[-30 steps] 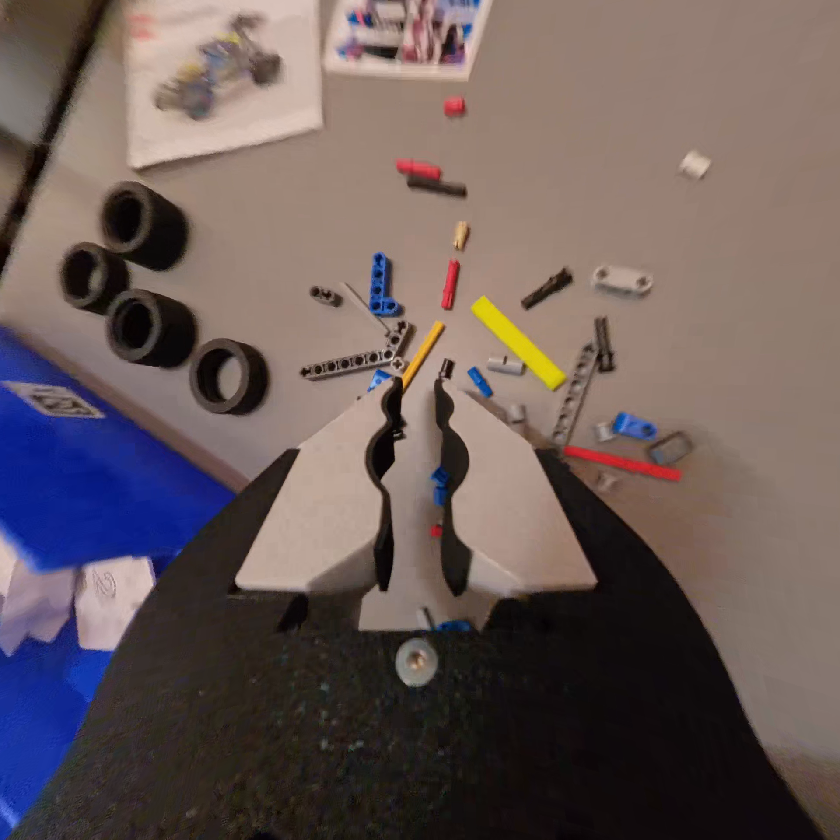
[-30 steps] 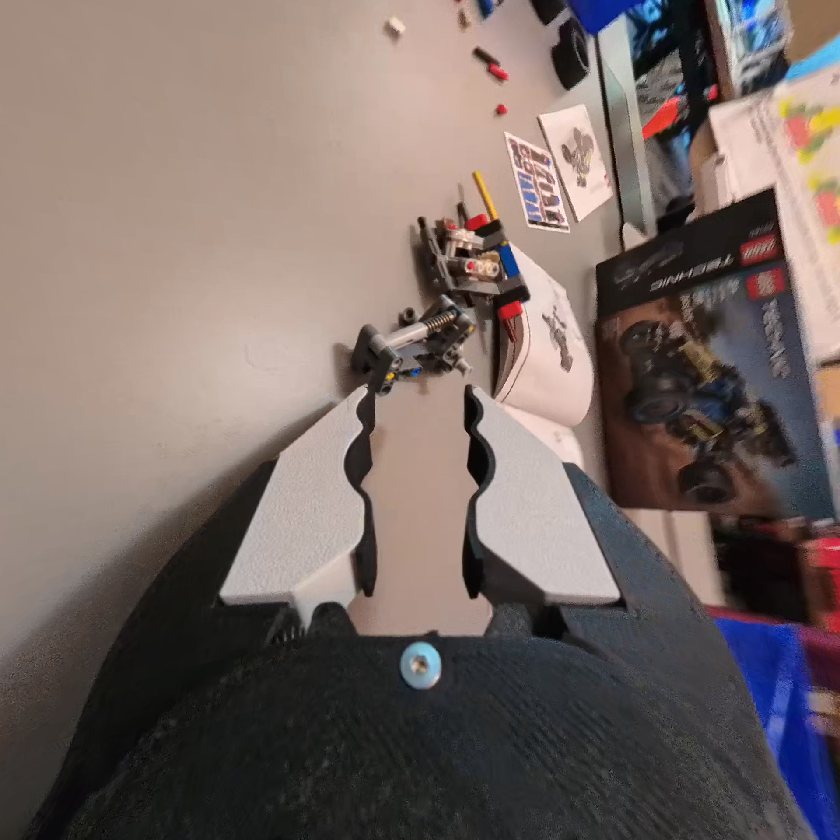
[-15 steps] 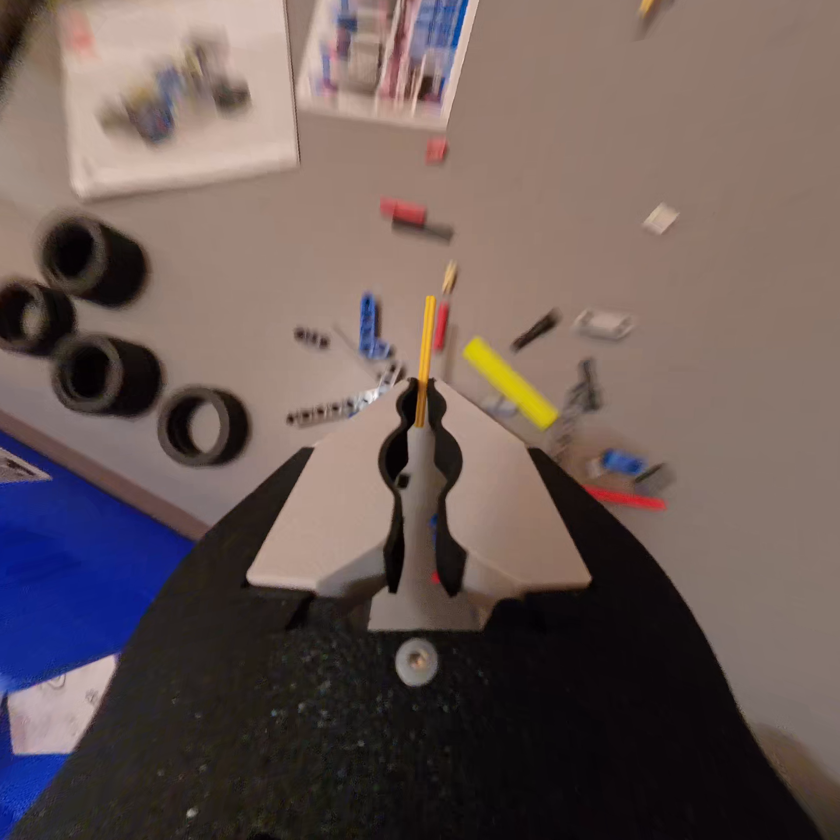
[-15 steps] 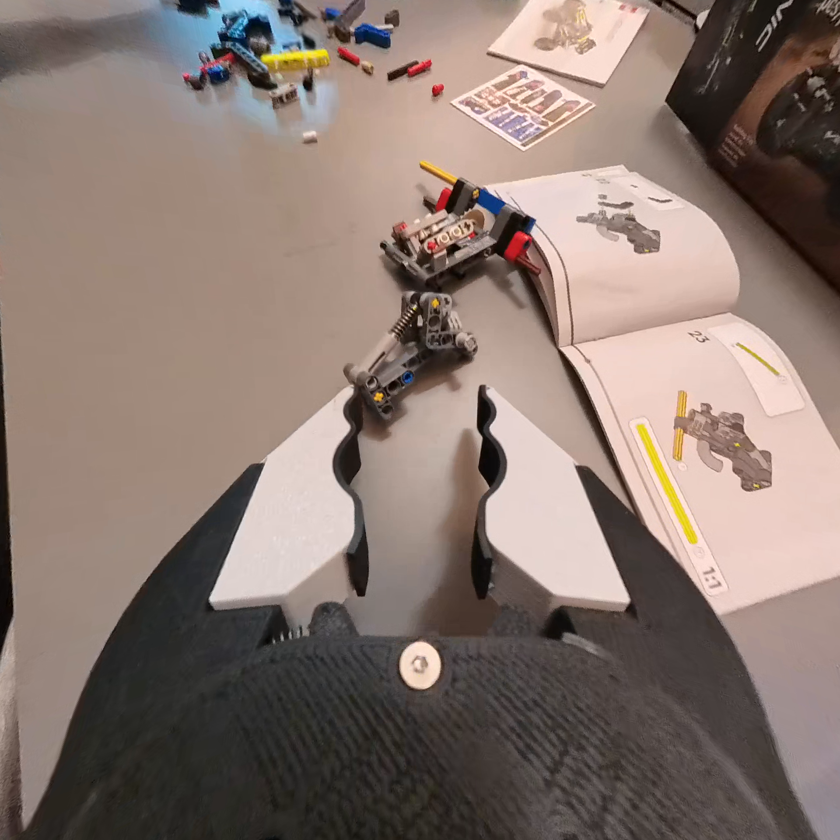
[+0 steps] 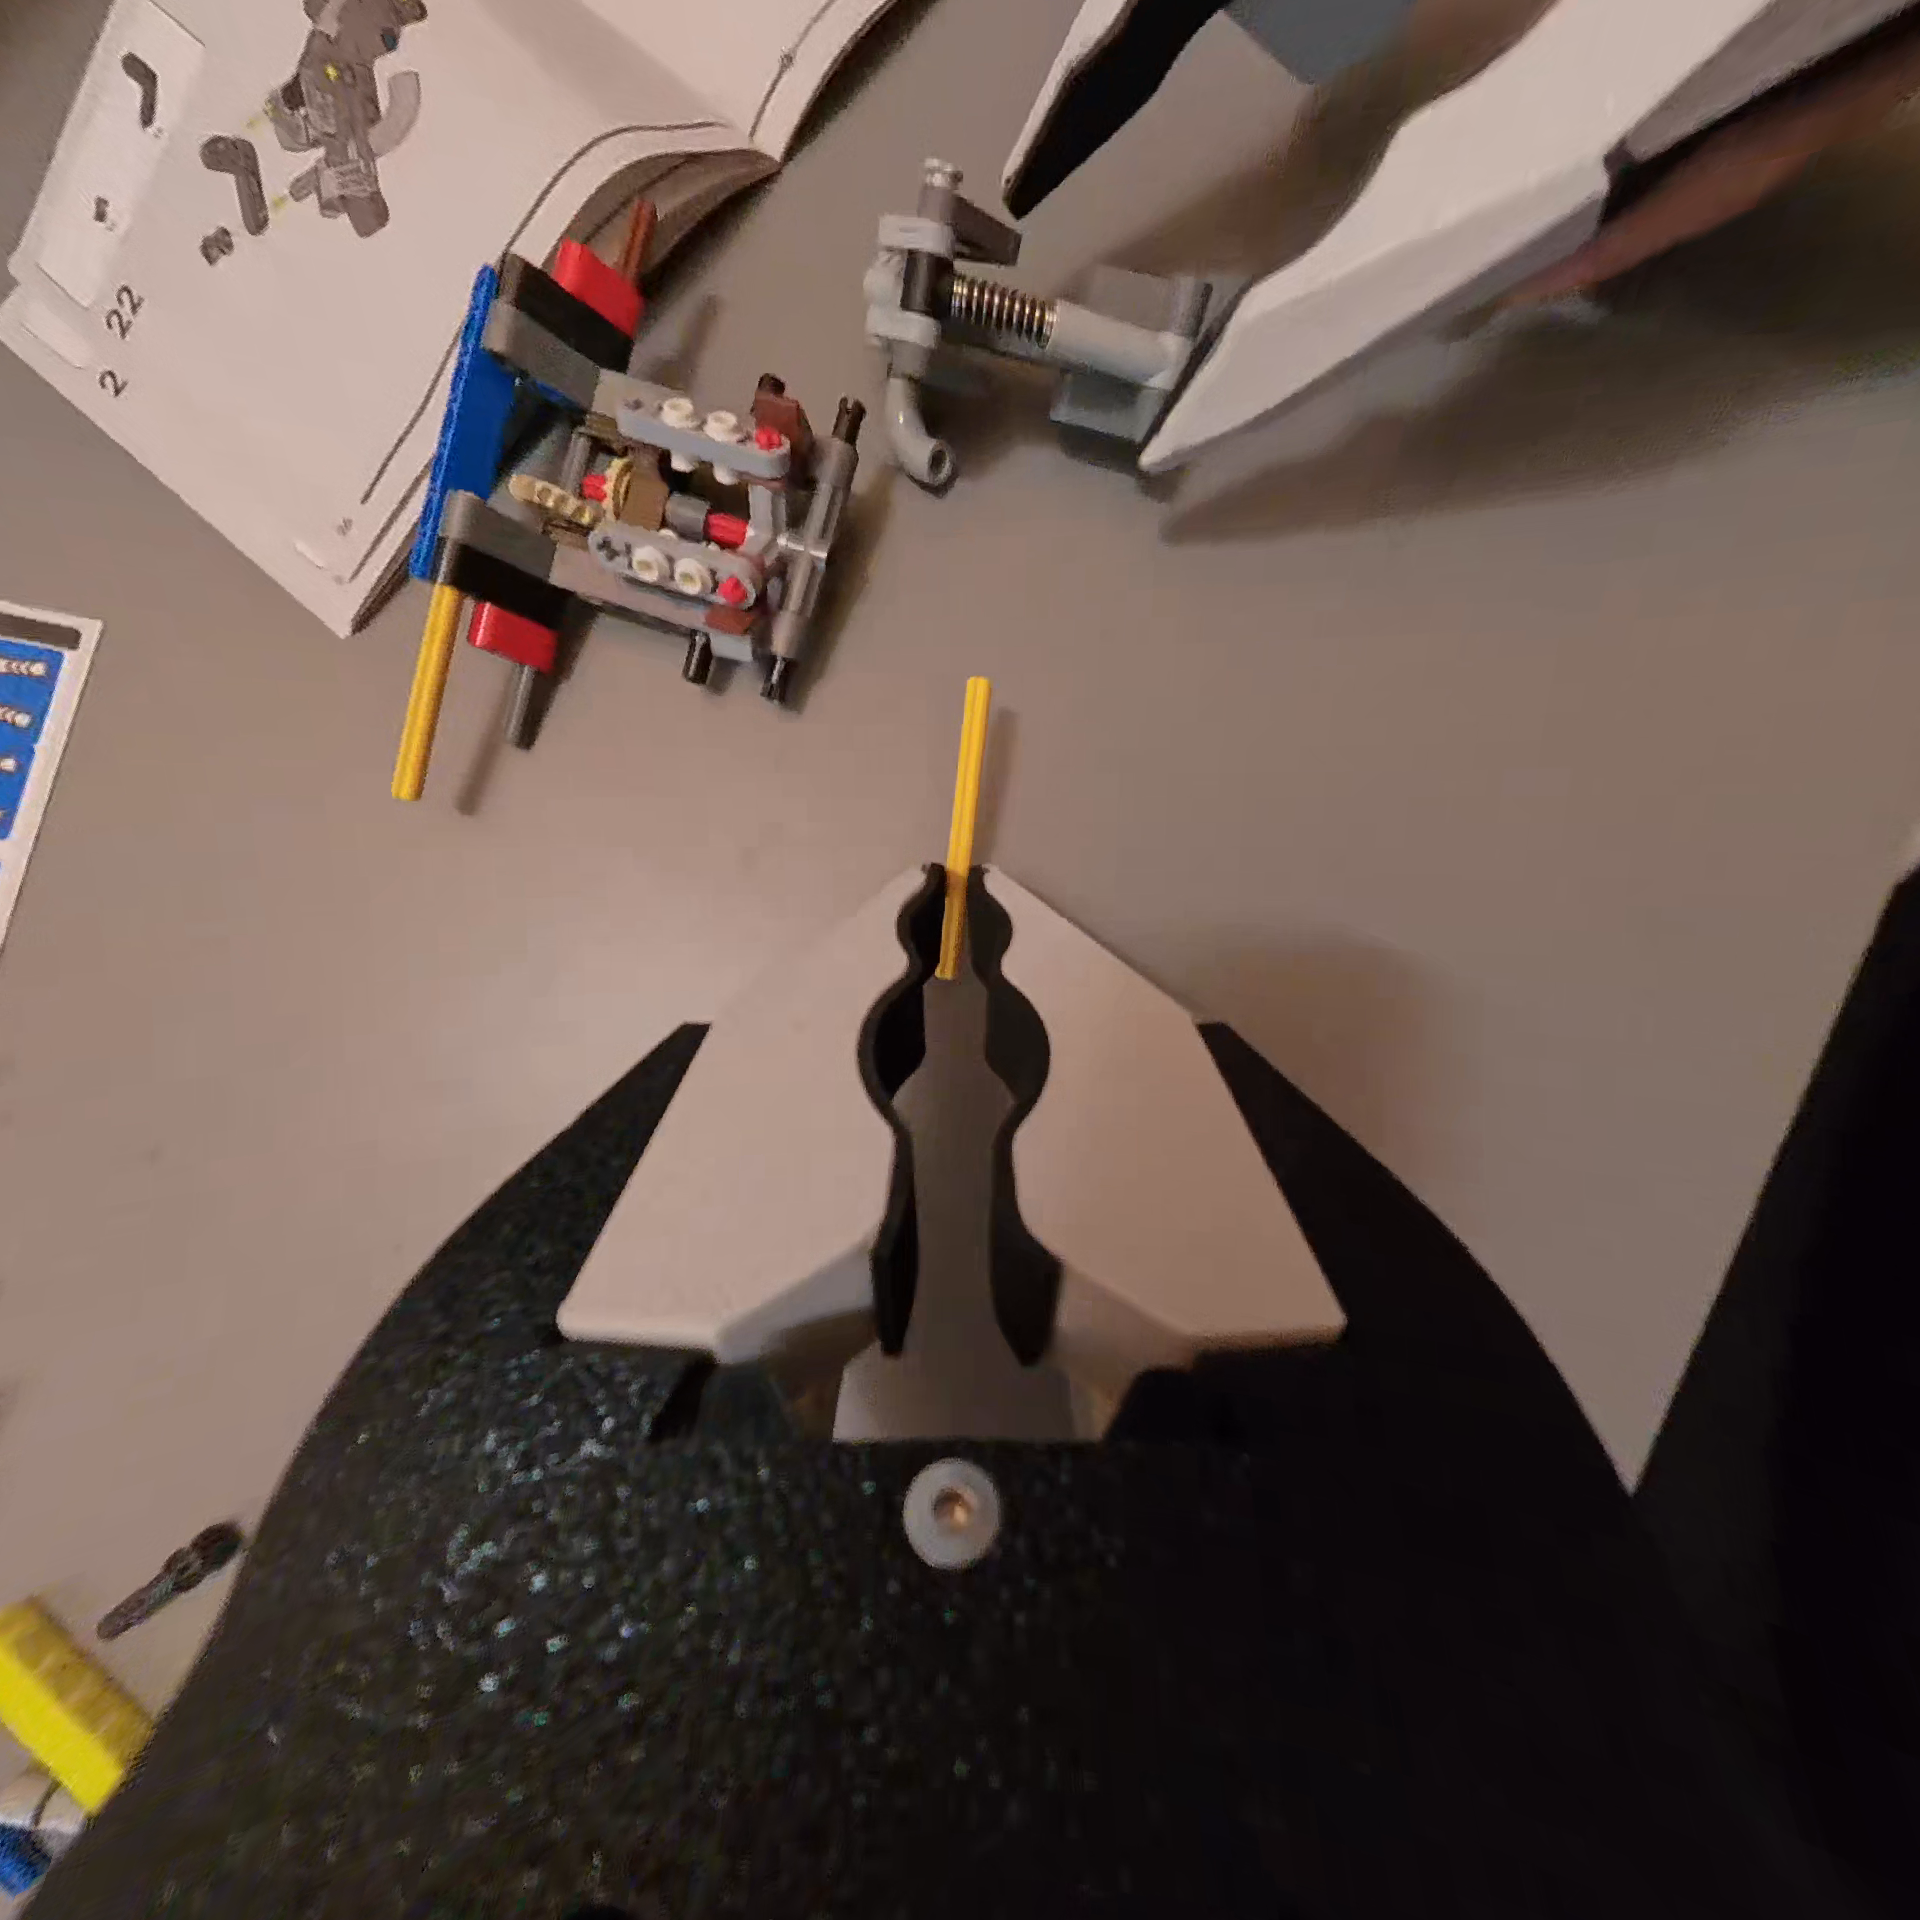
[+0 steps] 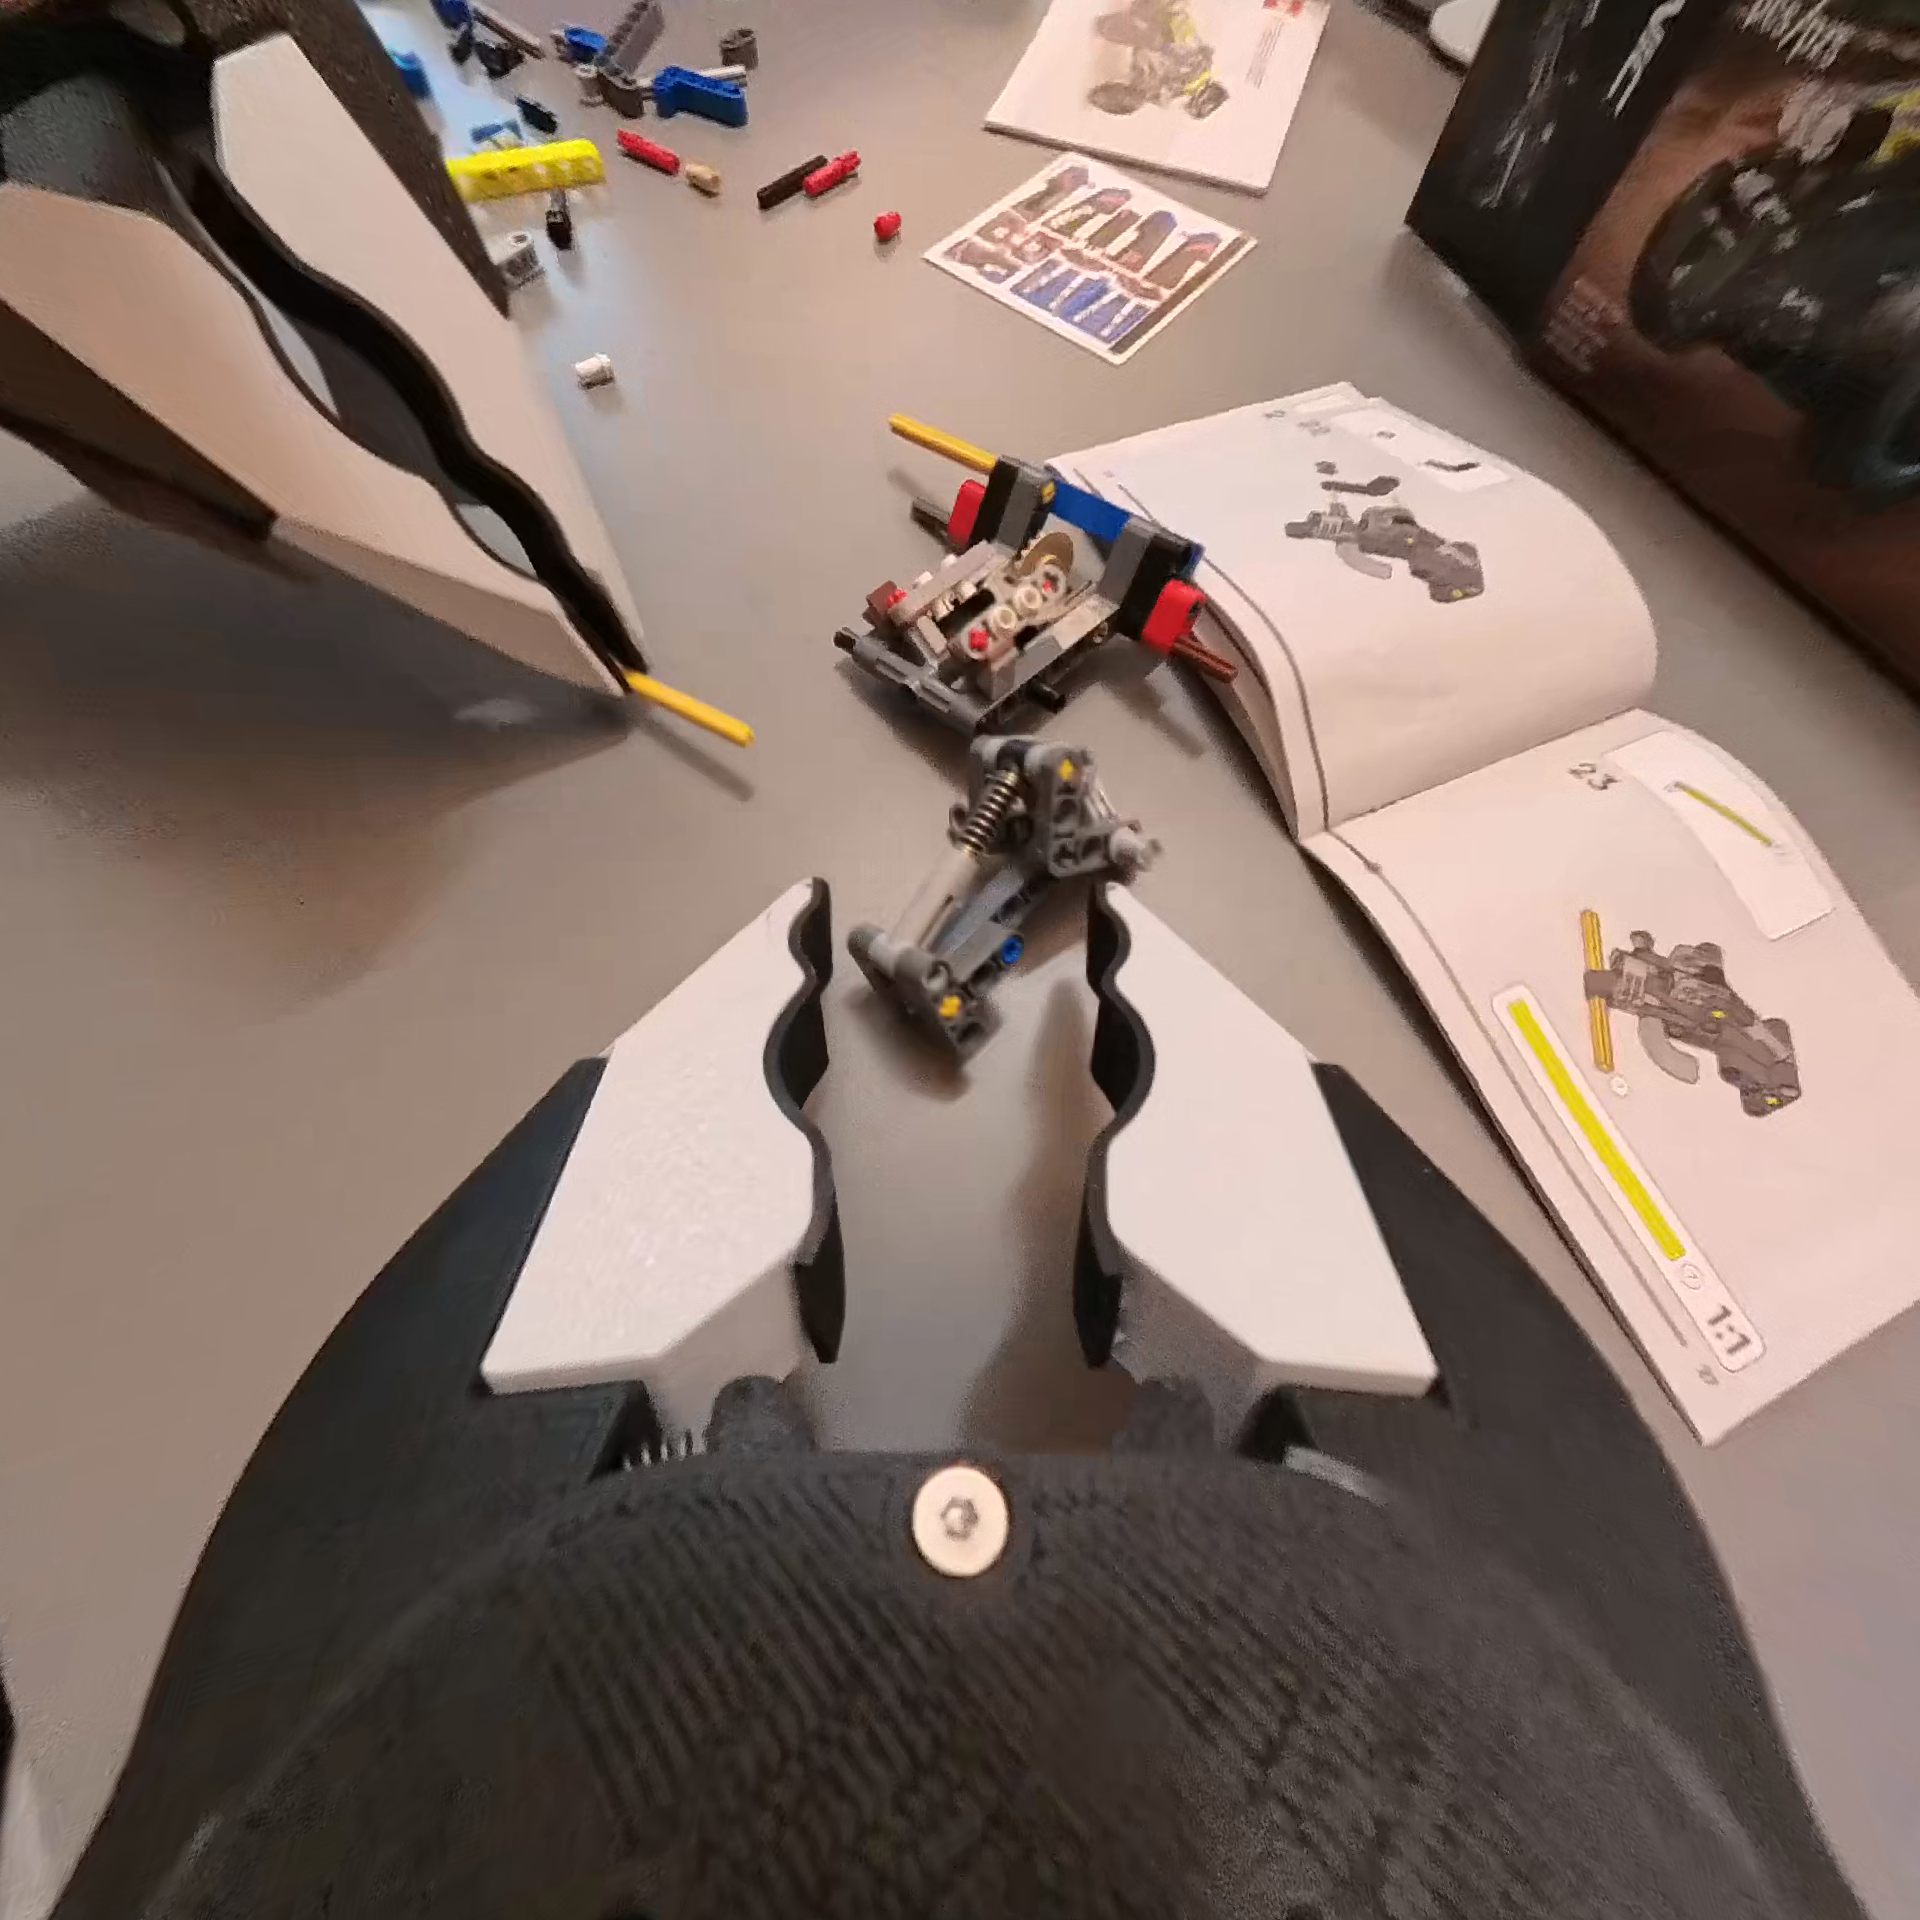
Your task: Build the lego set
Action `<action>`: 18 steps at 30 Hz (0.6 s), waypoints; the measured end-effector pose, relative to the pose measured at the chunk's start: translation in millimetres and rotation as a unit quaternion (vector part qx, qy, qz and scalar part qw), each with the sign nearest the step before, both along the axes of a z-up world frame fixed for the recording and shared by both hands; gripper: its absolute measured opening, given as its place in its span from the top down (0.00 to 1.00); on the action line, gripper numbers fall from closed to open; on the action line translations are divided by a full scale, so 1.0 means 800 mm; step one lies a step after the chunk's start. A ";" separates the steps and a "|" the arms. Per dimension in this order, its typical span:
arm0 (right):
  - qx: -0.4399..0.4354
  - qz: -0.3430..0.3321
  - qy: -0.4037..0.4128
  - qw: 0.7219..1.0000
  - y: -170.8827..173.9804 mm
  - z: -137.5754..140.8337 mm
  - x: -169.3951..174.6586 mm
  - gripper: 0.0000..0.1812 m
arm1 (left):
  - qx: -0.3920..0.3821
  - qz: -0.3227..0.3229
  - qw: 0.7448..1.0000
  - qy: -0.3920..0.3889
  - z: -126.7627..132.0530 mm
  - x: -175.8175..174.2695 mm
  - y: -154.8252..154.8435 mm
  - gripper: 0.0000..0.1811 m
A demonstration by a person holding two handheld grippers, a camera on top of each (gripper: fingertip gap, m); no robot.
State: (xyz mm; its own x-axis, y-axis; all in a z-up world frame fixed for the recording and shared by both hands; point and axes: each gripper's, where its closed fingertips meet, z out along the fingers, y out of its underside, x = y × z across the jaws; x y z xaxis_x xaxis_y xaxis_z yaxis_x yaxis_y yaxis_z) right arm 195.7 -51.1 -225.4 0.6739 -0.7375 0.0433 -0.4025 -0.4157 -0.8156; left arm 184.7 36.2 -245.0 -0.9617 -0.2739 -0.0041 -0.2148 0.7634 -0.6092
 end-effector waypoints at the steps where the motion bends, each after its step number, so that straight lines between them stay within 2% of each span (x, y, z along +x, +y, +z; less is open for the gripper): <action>1: -0.009 -0.010 -0.009 1.000 0.003 -0.002 0.002 0.75 | 0.008 -0.002 1.000 -0.010 -0.003 0.000 -0.002 1.00; 3: -0.035 -0.021 -0.015 0.999 0.002 -0.011 0.008 0.78 | 0.016 -0.002 0.999 -0.029 -0.007 0.003 -0.004 0.98; 5: -0.048 -0.009 -0.006 0.999 -0.002 -0.015 0.006 0.84 | 0.010 -0.001 1.000 -0.029 -0.006 0.002 -0.004 0.93; 7: -0.041 0.007 0.014 0.999 -0.013 -0.014 -0.004 0.86 | 0.004 -0.002 1.000 -0.021 -0.006 -0.002 0.002 0.92; 9: -0.018 0.016 0.054 0.998 -0.029 -0.015 -0.016 0.83 | -0.006 -0.007 1.000 -0.008 -0.007 -0.006 0.009 0.91; 10: -0.005 0.009 0.054 0.998 -0.040 -0.011 -0.015 0.84 | -0.011 -0.014 1.000 -0.006 -0.007 -0.008 0.011 0.91; 13: 0.043 0.012 0.063 0.997 -0.053 0.006 -0.022 0.78 | -0.014 -0.028 0.999 -0.012 -0.006 -0.006 0.010 0.90; 15: 0.021 0.007 0.033 0.999 -0.060 0.016 -0.019 0.76 | -0.013 -0.029 0.999 -0.010 -0.006 -0.005 0.008 0.89; 18: -0.064 0.053 -0.055 0.995 -0.049 0.026 -0.014 0.81 | -0.023 -0.037 0.999 -0.006 -0.007 -0.004 0.004 0.89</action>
